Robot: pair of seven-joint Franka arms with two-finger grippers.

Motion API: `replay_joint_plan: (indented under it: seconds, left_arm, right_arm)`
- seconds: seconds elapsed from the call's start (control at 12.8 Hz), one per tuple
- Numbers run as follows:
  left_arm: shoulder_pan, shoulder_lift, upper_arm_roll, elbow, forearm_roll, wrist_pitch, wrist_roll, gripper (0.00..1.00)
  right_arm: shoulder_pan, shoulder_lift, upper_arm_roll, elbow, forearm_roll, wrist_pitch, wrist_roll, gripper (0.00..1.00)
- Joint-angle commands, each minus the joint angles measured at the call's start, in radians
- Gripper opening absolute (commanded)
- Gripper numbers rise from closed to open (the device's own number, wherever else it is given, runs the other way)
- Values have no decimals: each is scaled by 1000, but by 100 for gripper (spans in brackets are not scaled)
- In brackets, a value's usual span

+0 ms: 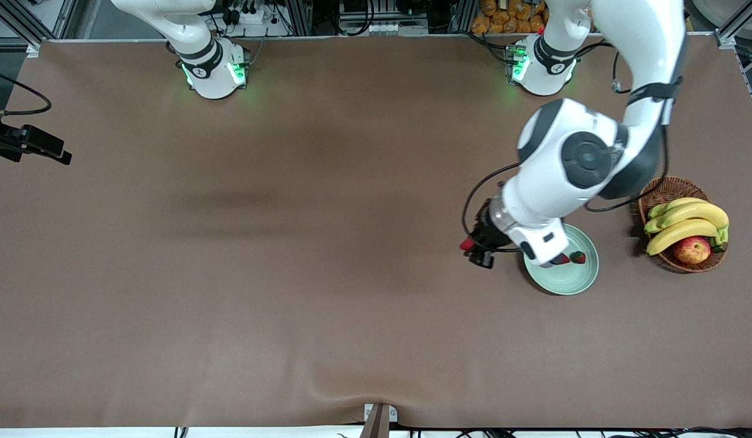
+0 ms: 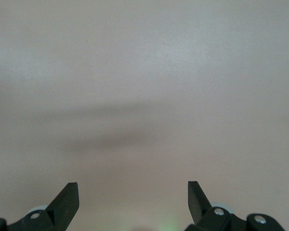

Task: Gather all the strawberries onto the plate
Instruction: 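Lift the strawberry and carry it over the plate with the left gripper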

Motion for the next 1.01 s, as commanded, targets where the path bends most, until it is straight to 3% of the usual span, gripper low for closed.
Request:
replay_joint_plan:
  seconds: [0.0,0.23,0.94]
  left_arm:
    - [71,-55,-14,-35,-34,-99,174,0]
    - [131,-75,-12,-35,-52,-162,339,0]
    - [205,-75,0,-27,-68,-162,565,0]
  right_arm:
    - [-14,-2,12,-1,-9,-6,2,100]
    - [-5,-2,13,0,-9,-6,4,100]
    - [31,-11,18,8,4,-36,71,100]
